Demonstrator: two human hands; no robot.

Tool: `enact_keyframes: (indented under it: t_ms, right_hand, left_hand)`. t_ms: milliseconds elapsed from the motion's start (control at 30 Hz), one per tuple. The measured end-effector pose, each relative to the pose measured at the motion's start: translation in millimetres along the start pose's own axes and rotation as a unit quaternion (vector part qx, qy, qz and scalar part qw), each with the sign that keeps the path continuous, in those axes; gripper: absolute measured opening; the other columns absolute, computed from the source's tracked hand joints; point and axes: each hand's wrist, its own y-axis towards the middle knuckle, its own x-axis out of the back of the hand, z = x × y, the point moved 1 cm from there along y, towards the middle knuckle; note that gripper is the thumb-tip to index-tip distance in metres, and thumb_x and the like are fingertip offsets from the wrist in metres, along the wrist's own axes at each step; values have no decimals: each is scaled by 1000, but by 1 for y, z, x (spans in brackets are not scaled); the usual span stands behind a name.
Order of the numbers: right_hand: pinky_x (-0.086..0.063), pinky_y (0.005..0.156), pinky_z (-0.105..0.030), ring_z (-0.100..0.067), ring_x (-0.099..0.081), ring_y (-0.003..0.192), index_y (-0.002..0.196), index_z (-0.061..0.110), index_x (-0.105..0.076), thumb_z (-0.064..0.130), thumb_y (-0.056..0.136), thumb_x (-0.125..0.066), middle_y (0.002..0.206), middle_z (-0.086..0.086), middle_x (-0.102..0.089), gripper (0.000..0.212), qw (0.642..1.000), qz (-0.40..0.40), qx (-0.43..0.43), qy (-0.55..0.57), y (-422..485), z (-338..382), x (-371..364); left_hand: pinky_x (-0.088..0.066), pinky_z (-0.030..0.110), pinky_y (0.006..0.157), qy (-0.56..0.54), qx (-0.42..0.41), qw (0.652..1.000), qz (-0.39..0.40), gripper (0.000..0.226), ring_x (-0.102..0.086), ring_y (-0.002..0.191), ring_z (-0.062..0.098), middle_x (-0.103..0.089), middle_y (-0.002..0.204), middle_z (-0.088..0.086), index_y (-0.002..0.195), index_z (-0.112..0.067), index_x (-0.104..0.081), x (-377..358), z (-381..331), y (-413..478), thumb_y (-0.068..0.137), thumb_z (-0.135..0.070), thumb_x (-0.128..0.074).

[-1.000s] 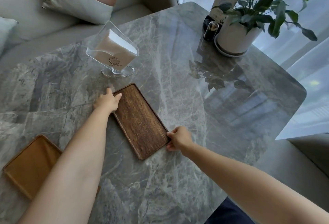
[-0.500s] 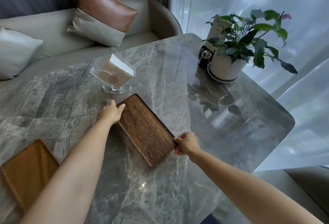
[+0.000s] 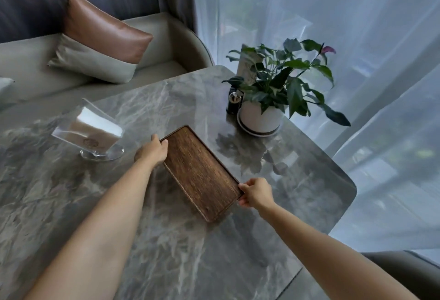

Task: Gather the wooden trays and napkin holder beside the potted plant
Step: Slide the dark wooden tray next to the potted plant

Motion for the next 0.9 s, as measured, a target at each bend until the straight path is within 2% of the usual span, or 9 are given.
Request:
enact_keyframes:
  t_ms: [67, 267, 367, 567, 700, 900]
  right_hand:
    - [-56, 51, -36, -18, -55, 38, 72, 2, -55, 8, 89, -54, 49, -13, -57, 18, 1000, -3, 0, -1, 17, 3, 15]
    - [-48, 33, -21, -10, -51, 28, 73, 3, -52, 7, 90, -51, 50, -12, -55, 18, 1000, -4, -15, 5, 69, 13, 54]
    - [-46, 34, -21, -11, -50, 29, 67, 5, -51, 7, 90, -50, 49, -12, -53, 24, 1000, -6, -24, 5, 92, 13, 66]
    - [-50, 36, -22, -11, -53, 32, 69, 7, -49, 6, 91, -49, 48, -12, -54, 22, 999, 15, -23, -15, 124, 11, 76]
    - [-51, 39, -22, -14, -54, 37, 79, 4, -50, 5, 92, -47, 50, -12, -55, 13, 999, 26, -29, -21, 136, 10, 77]
    - [-50, 35, -19, -7, -53, 28, 67, 11, -49, 6, 92, -47, 51, -11, -55, 25, 999, 28, -37, -27, 149, 12, 82]
  left_hand:
    - [-39, 46, 101, 9, -1, 1000, 2, 50, -45, 125, 43, -46, 137, 29, 135, -4, -31, -5, -21, 11, 99, -37, -26]
    - [-39, 47, 101, 15, 0, 1000, 12, 48, -45, 125, 43, -45, 136, 30, 134, -4, -32, -27, -73, 43, 99, -37, -25]
    - [-37, 50, 104, 17, 5, 1000, 15, 49, -44, 125, 46, -44, 137, 32, 133, -4, -33, -40, -88, 58, 99, -38, -27]
    - [-37, 46, 104, 20, 1, 1000, 19, 51, -43, 127, 45, -44, 138, 32, 137, -4, -32, -57, -110, 78, 99, -37, -29]
    - [-35, 45, 106, 22, -2, 1000, 23, 51, -42, 128, 45, -42, 139, 32, 138, -3, -32, -62, -122, 87, 99, -37, -29]
    - [-39, 46, 103, 4, -8, 1000, 23, 45, -46, 123, 45, -46, 134, 33, 127, 0, -38, -68, -127, 100, 98, -34, -32]
